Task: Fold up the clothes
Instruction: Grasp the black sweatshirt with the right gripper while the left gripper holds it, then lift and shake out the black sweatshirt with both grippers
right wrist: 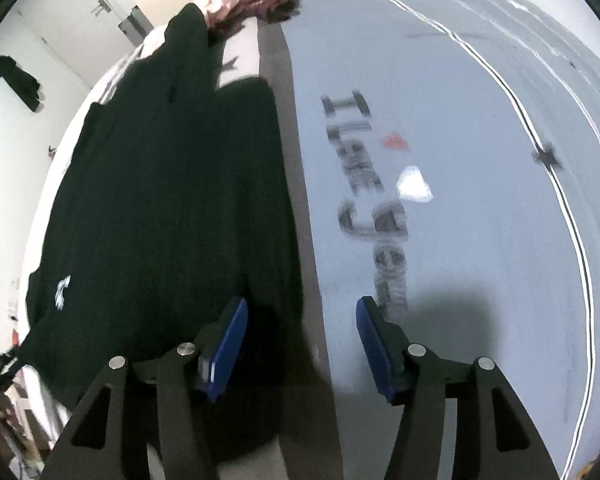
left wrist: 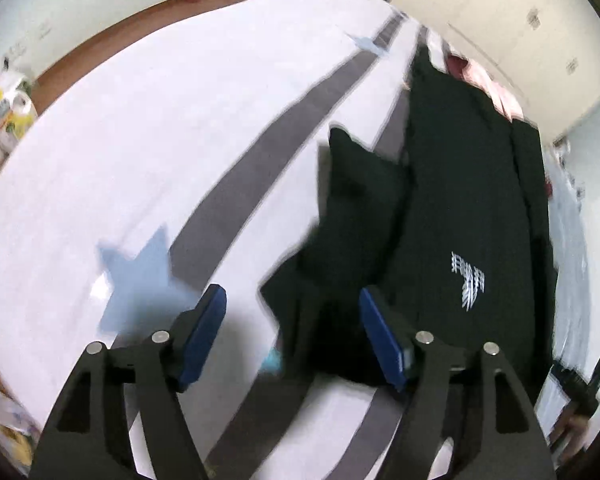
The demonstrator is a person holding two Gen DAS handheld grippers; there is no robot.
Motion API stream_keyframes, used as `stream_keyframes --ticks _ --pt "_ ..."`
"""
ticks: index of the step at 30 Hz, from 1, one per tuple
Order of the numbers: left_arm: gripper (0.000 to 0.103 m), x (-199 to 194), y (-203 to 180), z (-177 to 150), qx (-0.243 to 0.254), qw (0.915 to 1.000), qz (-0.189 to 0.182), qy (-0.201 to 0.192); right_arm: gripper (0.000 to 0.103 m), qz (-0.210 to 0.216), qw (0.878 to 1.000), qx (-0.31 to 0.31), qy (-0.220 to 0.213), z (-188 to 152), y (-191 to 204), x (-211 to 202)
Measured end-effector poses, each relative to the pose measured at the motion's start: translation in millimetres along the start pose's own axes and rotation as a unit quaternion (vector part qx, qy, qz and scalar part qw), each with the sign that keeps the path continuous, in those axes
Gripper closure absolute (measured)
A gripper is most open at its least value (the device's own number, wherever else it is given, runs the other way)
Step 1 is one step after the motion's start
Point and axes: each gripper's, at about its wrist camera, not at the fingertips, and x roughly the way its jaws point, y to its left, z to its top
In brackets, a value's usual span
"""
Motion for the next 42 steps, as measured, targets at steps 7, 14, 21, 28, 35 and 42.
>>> stream_keyframes --ticks 7,14,21,28,35,42 --pt "0.036 84.0 -31.1 37.0 0.046 0.9978 -0.013 0.045 0.05 0.011 1.0 -0.008 -0.004 69.3 18.6 50.0" --pt "0.083 97.6 -75.1 37.8 0.162 0.9848 -0.023 0.058 0.05 0.031 0.998 -0.056 -0.01 94.6 34.6 67.4" --pt "0.098 57.0 -91.3 70.5 0.185 0.9827 -0.015 0.007 0.1 0.047 0.998 -0.052 -0.009 118.2 35.1 68.1" --pt "0.098 -4.4 -84.4 100.9 0.218 0.9759 0.012 -0.008 0.1 0.009 0.992 0.073 -0.101 106.8 -61.5 -17.0" --pt "0.087 50.4 -37.7 84.2 0.117 0.9895 0.061 0.059 0.1 -0.084 0.98 0.168 -0.059 45.3 -161.4 -23.4" --pt "0.06 8.8 -30.1 31.9 0.065 0.9954 0.07 -0.006 0.078 -0.111 0.977 0.18 -0.037 26.9 -159.0 -15.1"
